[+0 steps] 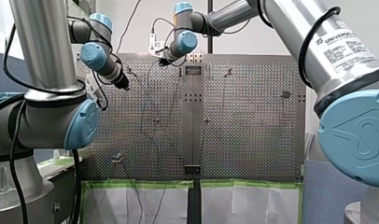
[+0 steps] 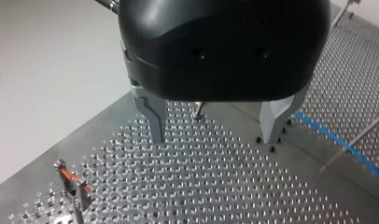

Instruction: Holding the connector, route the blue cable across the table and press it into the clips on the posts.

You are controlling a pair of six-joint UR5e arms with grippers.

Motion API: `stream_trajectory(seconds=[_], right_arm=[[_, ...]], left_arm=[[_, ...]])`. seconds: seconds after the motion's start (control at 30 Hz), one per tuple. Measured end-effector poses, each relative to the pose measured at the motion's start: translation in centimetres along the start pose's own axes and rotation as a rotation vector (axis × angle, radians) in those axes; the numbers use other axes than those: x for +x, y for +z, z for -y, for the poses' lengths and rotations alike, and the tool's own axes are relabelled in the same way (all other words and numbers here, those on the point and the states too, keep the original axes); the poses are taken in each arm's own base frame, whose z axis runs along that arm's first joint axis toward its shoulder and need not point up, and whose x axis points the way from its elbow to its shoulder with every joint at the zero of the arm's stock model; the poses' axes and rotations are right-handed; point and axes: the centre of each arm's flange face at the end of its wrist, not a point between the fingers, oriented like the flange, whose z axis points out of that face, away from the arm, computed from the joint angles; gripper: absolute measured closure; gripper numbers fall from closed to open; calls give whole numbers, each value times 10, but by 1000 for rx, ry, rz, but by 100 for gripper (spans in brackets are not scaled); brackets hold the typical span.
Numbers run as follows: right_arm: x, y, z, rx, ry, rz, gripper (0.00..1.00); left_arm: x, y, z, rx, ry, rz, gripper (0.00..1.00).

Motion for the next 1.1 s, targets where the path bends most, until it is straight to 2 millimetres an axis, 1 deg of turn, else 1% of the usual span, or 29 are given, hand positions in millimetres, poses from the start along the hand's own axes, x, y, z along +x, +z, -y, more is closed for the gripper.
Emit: stream_trajectory(seconds=[0.17, 0.27, 0.47, 0.63, 0.73, 0.93, 1.1], right_arm=[[-19, -1, 2, 25, -3, 30, 100], [-24, -1, 5, 45, -2, 28, 100], [-23, 3, 10, 77, 1, -11, 100], [-21, 5, 12, 91, 2, -33, 100], [-21, 6, 13, 95, 3, -38, 100], [-22, 6, 14, 98, 3, -41, 100], [-29, 9, 18, 104, 2, -32, 100]], left_arm=[[1, 2, 4, 43, -38, -8, 0], [0, 3, 7, 73, -59, -7, 0], [4, 7, 9, 137, -106, -12, 0], [25, 10, 2, 167, -156, -58, 0], [33, 10, -1, 190, -182, -75, 0], [33, 14, 4, 247, -215, -80, 0], [31, 17, 7, 295, -241, -80, 0]])
